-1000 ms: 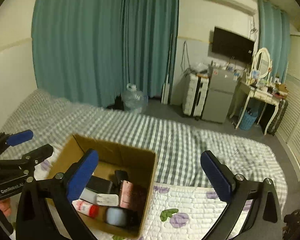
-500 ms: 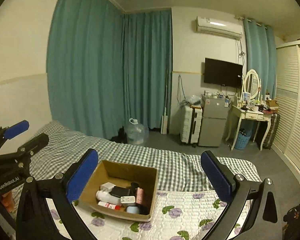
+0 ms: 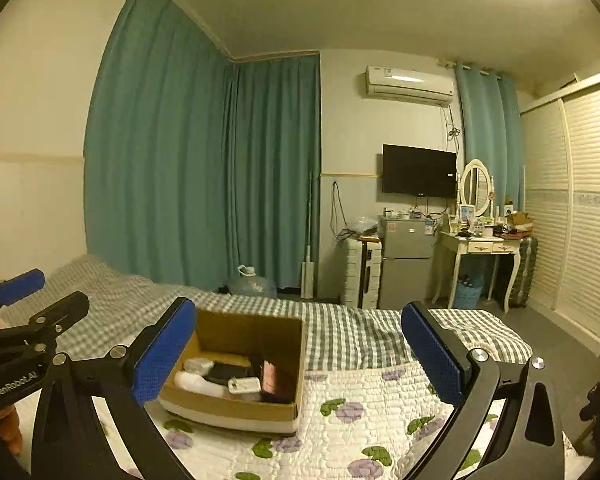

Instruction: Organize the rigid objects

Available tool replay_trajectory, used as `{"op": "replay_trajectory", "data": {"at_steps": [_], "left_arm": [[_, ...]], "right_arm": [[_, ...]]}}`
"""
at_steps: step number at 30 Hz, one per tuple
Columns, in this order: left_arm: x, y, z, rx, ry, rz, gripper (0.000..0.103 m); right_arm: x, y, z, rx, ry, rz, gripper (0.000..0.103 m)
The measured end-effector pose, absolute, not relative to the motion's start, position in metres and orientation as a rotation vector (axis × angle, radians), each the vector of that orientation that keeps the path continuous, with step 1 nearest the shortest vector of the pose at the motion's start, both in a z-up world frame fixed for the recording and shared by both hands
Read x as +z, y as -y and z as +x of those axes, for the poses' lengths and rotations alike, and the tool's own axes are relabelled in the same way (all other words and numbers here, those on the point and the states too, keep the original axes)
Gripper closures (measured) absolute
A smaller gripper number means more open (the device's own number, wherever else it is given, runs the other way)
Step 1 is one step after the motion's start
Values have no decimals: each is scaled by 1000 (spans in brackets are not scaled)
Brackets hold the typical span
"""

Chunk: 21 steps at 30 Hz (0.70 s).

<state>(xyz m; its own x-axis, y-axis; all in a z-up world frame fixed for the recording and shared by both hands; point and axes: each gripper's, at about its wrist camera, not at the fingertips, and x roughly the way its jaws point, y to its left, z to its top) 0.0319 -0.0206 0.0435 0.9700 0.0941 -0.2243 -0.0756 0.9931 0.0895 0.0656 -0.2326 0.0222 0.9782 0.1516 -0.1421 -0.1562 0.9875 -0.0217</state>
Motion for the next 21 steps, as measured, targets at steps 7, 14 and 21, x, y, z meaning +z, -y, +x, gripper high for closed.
{"op": "replay_trajectory", "data": {"at_steps": [7,14,21], "left_arm": [[20,13,45,102,-271,59,26],[17,1,37,111,-265,23,26],[16,2,34,109,-271,23,26]], "right_arm": [[-2,228,82,141,-185,-33,0],[-11,227,82,160,-215,-50,0],[-12,227,81,155,-207,-47,0]]}}
